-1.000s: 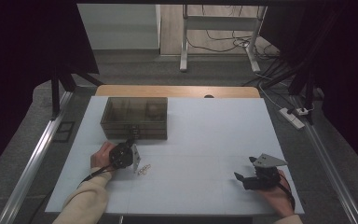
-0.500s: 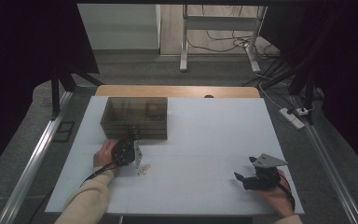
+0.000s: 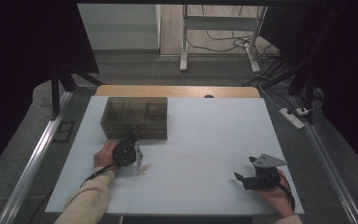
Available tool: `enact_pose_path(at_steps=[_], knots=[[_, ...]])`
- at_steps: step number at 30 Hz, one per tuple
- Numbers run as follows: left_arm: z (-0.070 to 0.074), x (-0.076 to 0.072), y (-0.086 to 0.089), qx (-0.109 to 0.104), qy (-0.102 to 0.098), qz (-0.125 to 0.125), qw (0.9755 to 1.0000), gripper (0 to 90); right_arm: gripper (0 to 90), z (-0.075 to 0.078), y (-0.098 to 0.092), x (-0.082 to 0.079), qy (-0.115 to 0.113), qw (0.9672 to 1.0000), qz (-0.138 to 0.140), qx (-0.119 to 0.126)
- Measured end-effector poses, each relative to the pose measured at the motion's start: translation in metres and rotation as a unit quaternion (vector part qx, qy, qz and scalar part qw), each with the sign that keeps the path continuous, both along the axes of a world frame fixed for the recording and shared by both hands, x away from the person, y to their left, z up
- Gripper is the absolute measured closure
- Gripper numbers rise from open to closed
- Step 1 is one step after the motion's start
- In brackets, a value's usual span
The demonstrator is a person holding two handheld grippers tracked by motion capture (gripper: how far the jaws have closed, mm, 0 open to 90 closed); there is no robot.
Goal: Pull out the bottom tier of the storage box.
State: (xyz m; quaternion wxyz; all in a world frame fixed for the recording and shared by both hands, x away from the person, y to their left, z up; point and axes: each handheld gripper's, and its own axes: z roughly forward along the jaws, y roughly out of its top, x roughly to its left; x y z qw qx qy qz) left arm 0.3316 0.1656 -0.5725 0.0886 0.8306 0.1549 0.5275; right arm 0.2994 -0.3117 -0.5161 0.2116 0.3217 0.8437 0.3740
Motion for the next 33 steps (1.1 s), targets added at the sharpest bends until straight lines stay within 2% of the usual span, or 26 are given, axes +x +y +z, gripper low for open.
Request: enact_pose_path(at_steps=[12, 13, 14, 16, 18, 23, 28, 31, 33], knots=[[-0.001, -0.004, 0.002, -0.005, 0.0, -0.005, 1.0, 79.4, 13.6, -0.001, 0.0, 0.0, -0.001, 1.0, -0.001, 0.002], [0.0, -0.005, 0.003, -0.003, -0.006, -0.006, 1.0, 79.7, 13.6, -0.001, 0.0, 0.0, 0.001, 1.0, 0.0, 0.001], [0.002, -0.007, 0.004, -0.012, -0.01, -0.012, 0.9998, 89.0, 13.6, -0.001, 0.0, 0.0, 0.001, 1.0, 0.0, 0.001], [0.003, -0.006, 0.006, -0.02, -0.004, -0.004, 0.9998, 89.0, 13.7, -0.001, 0.0, 0.0, 0.001, 1.0, 0.0, 0.001], [0.001, -0.006, 0.006, -0.016, -0.004, -0.005, 0.9998, 88.8, 13.7, -0.001, 0.0, 0.001, 0.002, 1.0, 0.0, 0.0], [0.004, -0.006, 0.001, -0.03, -0.012, -0.004, 0.9995, 84.4, 13.6, -0.001, 0.001, 0.0, 0.002, 1.0, 0.001, -0.001], [0.002, -0.002, -0.002, -0.032, 0.002, 0.007, 0.9995, 78.4, 13.6, -0.001, 0.0, 0.0, 0.002, 1.0, 0.0, 0.0], [0.001, -0.001, -0.004, -0.029, 0.003, 0.009, 0.9995, 75.7, 13.7, -0.001, 0.0, 0.001, 0.001, 1.0, 0.0, 0.001], [-0.001, 0.002, -0.005, -0.026, 0.001, 0.019, 0.9995, 73.5, 13.7, -0.001, 0.0, 0.001, 0.001, 1.0, 0.0, 0.001]])
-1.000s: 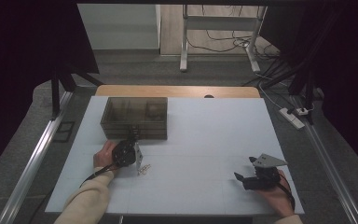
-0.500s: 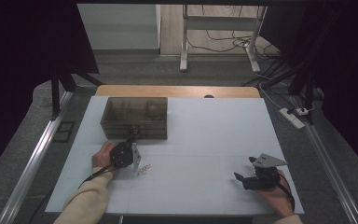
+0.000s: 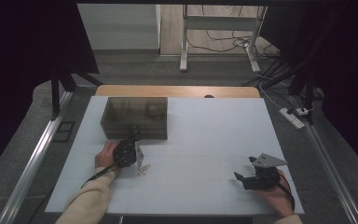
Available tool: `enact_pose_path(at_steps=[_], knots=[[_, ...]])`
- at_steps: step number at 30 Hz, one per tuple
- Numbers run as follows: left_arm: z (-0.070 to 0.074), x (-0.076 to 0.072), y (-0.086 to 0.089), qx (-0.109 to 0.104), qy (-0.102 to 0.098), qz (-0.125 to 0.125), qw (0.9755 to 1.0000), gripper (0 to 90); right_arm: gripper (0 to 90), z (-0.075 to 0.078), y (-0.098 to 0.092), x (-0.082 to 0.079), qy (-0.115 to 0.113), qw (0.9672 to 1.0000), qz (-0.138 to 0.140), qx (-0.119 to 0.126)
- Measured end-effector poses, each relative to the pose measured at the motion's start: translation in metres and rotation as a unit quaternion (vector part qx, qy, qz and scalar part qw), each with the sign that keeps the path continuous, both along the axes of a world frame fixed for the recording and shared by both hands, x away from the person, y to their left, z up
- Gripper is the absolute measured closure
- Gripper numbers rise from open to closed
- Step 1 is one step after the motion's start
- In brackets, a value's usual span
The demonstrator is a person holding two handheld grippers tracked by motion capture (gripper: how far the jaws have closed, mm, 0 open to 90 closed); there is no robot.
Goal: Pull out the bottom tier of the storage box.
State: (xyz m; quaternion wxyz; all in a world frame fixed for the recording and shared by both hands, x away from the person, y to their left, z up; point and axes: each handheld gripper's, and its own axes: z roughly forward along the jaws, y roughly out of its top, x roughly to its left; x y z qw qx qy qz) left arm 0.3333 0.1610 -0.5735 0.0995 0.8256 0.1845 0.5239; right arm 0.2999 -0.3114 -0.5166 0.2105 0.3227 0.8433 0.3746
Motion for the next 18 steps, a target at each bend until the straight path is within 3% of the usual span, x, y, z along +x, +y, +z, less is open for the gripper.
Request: enact_pose_path(at_steps=[2, 8, 18], knots=[[0.001, 0.001, 0.0019, -0.006, 0.002, 0.002, 1.0, 74.9, 13.6, 0.0002, 0.0002, -0.0004, -0.001, 1.0, 0.001, -0.001], [-0.0016, -0.0006, 0.0002, 0.015, -0.008, 0.001, 0.9999, 78.6, 13.6, -0.0001, 0.0003, 0.0001, 0.0, 1.0, 0.001, 0.0], [-0.0026, -0.0051, 0.0015, 0.023, -0.017, -0.004, 0.9996, 79.9, 13.6, 0.0, -0.0003, -0.0003, -0.003, 1.0, -0.001, 0.001]])
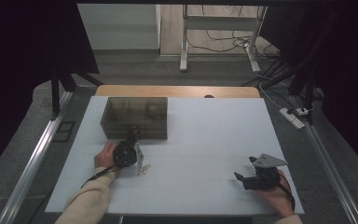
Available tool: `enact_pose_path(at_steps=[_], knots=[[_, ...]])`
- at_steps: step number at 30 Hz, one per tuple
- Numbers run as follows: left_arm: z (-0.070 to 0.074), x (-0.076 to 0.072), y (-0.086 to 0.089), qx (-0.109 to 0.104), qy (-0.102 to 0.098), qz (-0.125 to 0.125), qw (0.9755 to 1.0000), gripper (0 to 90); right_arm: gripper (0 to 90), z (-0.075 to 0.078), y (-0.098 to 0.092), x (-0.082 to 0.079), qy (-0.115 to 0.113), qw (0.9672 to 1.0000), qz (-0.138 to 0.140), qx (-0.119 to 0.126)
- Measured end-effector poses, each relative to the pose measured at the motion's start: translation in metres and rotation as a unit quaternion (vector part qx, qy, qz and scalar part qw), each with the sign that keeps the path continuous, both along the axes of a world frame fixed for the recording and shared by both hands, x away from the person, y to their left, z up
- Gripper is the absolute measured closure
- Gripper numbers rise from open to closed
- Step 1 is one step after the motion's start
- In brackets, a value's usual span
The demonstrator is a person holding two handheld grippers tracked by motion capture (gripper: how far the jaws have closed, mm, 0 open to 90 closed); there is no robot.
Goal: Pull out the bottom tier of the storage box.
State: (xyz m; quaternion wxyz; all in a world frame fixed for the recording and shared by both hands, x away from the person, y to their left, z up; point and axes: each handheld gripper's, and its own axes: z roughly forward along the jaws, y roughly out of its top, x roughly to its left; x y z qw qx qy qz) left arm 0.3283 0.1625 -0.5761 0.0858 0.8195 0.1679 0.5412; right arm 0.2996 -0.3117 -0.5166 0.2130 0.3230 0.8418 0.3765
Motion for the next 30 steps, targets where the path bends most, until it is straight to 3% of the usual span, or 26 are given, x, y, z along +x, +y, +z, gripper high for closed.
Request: enact_pose_path(at_steps=[17, 26, 30], knots=[[0.003, -0.019, 0.002, -0.006, 0.018, -0.011, 0.9998, 79.0, 13.6, 0.0, 0.0, 0.0, 0.002, 1.0, 0.001, -0.001], [0.012, -0.018, 0.008, -0.047, 0.035, -0.013, 0.9982, 69.1, 13.6, 0.0, 0.0, 0.0, 0.001, 1.0, 0.0, -0.003], [0.019, -0.02, 0.011, -0.08, 0.049, -0.02, 0.9954, 65.7, 13.6, 0.0, 0.0, 0.0, 0.001, 1.0, 0.001, -0.004]])
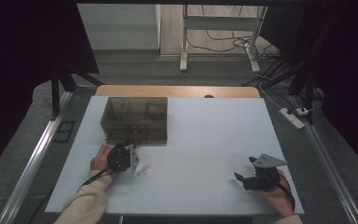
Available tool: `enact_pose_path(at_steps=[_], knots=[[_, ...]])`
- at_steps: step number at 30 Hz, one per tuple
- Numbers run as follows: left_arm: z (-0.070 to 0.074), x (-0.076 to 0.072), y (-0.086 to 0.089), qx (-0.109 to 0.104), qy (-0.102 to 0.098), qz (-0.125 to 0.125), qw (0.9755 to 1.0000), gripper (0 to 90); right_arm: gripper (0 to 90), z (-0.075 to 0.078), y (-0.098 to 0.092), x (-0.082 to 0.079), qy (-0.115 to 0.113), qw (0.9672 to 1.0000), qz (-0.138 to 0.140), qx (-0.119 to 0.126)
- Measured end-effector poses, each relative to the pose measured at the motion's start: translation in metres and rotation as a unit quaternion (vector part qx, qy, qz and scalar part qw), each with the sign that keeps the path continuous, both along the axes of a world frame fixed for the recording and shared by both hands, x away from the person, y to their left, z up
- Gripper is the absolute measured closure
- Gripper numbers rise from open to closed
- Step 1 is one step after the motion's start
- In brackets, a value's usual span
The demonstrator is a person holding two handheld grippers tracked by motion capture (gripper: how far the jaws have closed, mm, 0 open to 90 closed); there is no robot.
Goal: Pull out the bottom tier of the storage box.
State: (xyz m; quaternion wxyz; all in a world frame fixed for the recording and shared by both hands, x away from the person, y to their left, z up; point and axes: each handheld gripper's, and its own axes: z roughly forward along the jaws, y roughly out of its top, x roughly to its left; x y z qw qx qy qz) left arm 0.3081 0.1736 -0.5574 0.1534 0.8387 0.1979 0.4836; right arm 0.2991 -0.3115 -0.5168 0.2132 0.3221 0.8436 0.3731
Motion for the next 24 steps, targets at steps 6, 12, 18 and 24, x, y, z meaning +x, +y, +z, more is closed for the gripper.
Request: enact_pose_path(at_steps=[6, 12, 18, 24], knots=[[0.009, -0.003, 0.001, -0.044, 0.016, -0.015, 0.9988, 60.7, 13.6, 0.0, 0.0, 0.0, -0.001, 1.0, -0.001, -0.001], [0.02, -0.005, 0.004, -0.092, 0.048, -0.021, 0.9943, 54.9, 13.6, 0.0, 0.0, 0.0, -0.001, 1.0, -0.001, -0.002], [0.025, -0.003, 0.007, -0.143, 0.102, -0.031, 0.9839, 45.7, 13.6, 0.0, 0.0, 0.0, 0.0, 1.0, -0.001, -0.002], [0.033, -0.002, 0.01, -0.175, 0.137, -0.041, 0.9742, 43.1, 13.6, 0.0, 0.0, 0.0, 0.001, 1.0, 0.0, -0.001]])
